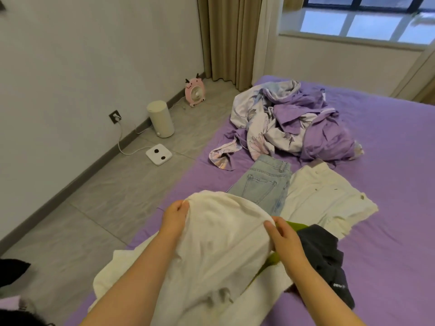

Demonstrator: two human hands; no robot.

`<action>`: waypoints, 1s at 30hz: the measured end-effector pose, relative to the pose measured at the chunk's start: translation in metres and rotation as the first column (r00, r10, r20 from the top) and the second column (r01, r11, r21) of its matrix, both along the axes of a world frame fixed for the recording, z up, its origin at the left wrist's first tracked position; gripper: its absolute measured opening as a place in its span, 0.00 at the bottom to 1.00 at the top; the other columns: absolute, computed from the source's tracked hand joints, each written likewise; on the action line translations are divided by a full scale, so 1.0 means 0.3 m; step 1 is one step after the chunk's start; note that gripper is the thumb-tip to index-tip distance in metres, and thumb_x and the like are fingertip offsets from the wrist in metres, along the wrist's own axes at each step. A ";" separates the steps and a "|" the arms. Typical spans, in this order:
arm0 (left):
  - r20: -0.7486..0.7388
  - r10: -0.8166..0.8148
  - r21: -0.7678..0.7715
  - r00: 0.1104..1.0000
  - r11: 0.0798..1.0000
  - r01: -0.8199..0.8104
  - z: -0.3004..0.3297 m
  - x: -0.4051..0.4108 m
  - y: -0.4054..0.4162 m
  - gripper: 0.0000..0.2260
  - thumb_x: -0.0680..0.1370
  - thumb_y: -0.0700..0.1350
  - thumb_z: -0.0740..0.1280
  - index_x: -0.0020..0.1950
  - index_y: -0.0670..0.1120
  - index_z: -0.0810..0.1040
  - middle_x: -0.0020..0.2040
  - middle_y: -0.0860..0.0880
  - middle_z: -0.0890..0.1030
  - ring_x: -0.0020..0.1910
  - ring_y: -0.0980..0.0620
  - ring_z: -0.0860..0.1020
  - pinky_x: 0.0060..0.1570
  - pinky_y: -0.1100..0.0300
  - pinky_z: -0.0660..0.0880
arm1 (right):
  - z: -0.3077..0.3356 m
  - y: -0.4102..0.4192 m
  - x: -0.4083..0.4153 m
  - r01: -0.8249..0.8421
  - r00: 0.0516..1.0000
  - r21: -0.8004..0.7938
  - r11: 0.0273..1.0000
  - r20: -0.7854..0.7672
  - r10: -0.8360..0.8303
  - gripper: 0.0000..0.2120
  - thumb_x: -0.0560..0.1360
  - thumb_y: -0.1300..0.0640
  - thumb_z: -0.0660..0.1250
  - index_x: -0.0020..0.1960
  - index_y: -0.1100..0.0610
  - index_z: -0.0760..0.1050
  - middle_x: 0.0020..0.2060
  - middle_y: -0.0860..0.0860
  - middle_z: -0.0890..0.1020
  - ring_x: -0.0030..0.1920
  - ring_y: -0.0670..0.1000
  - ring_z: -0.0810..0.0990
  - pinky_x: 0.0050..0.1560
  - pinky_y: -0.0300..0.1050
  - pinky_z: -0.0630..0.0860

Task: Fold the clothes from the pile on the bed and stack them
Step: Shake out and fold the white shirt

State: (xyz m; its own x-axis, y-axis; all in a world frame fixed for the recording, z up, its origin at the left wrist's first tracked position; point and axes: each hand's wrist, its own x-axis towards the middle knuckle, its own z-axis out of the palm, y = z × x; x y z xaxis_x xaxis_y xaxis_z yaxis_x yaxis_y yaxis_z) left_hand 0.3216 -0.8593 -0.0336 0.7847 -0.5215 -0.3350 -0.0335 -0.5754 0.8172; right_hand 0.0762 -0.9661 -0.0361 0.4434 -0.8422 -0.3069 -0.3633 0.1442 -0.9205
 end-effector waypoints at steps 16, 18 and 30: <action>-0.101 -0.179 -0.238 0.979 0.960 0.150 0.800 -0.478 0.257 0.14 0.75 0.59 0.68 0.46 0.49 0.80 0.42 0.51 0.85 0.38 0.54 0.82 0.37 0.62 0.78 | 0.758 0.037 -0.429 0.028 0.968 -0.162 0.986 0.250 0.014 0.03 0.77 0.56 0.68 0.46 0.51 0.81 0.42 0.51 0.82 0.40 0.51 0.78 0.32 0.41 0.76; -0.067 -0.230 -0.256 0.971 0.944 0.206 0.863 -0.533 0.279 0.12 0.77 0.55 0.67 0.49 0.47 0.80 0.43 0.49 0.83 0.41 0.52 0.79 0.42 0.59 0.76 | 0.827 0.072 -0.452 0.013 0.966 -0.198 0.980 0.254 0.038 0.04 0.77 0.57 0.68 0.46 0.51 0.81 0.42 0.52 0.81 0.40 0.51 0.78 0.33 0.41 0.77; -0.048 -0.566 -0.517 0.823 0.719 0.464 1.093 -0.949 0.386 0.10 0.81 0.39 0.61 0.59 0.42 0.78 0.54 0.43 0.80 0.54 0.46 0.78 0.60 0.50 0.74 | 1.073 0.423 -0.556 -0.280 0.898 -0.158 0.947 0.307 0.317 0.31 0.70 0.37 0.69 0.69 0.47 0.70 0.63 0.49 0.77 0.61 0.52 0.78 0.55 0.52 0.79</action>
State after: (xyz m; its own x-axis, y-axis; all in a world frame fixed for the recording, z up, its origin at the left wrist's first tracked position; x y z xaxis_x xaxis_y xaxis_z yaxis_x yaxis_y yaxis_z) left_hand 0.0367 -0.7435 0.2944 0.2944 -0.9541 -0.0542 -0.0274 -0.0651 0.9975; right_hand -0.0906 -0.8393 0.2857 0.7385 -0.6740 -0.0192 -0.0531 -0.0297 -0.9981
